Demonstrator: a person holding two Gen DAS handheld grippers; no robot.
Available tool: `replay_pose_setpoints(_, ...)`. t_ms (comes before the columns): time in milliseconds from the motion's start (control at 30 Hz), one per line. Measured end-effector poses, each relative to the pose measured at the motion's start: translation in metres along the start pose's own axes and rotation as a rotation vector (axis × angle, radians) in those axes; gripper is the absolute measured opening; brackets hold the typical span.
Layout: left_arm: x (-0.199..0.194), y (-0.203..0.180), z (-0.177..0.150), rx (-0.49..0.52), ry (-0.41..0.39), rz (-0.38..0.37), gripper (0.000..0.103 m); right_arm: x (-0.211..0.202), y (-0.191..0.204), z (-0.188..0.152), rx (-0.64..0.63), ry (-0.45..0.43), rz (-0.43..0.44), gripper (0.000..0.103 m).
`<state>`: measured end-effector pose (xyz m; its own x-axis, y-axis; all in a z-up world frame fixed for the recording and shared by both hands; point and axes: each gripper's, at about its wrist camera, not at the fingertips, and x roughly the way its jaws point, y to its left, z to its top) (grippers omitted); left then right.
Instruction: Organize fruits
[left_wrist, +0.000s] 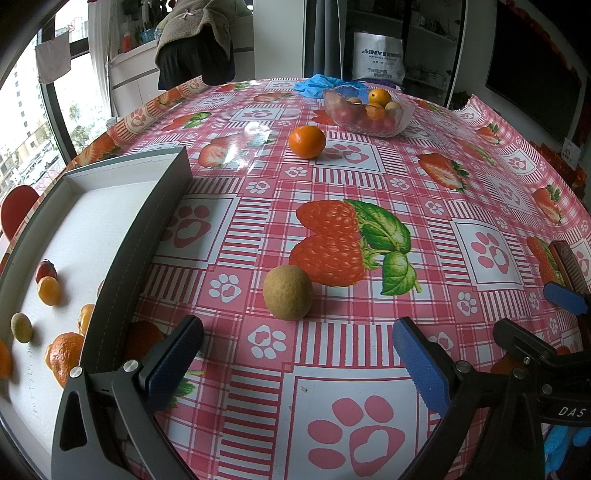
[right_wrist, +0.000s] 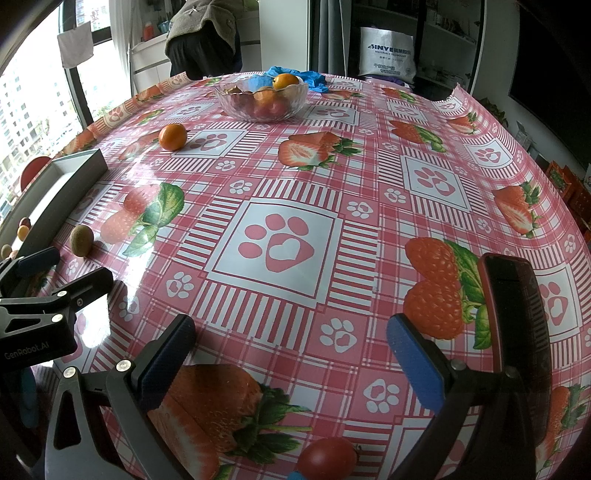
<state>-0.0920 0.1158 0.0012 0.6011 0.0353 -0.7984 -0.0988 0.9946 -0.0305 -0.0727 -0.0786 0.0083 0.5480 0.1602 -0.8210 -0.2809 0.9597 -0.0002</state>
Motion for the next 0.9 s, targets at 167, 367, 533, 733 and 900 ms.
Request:
replay_pose_setpoints(167,0.000,0.000,0.000,0.000,0.000,0.000,0.102,0.000,0.000,0.000,0.000,0.000,0.000,0.103)
replay_pose_setpoints(367,0.000,0.000,0.000,0.000,0.000,0.000,0.102,0.000,0.000,0.000,-0.002,0.002,-0.002,0.103)
replay_pose_setpoints(533,0.000,0.000,0.000,0.000,0.000,0.000,0.102,-0.007,-0.010,0.005,0.041,0.021,0.022,0.103)
replay_pose_setpoints(733,0.000,0.000,0.000,0.000,0.000,0.000,0.102,-0.058,-0.044,-0.006,0.120,-0.103,0.026,0.103)
replay_pose_setpoints(900,0.000,0.000,0.000,0.000,0.000,0.000,0.102,-0.060,-0.060,-0.029,0.162,-0.054,0.020,0.103)
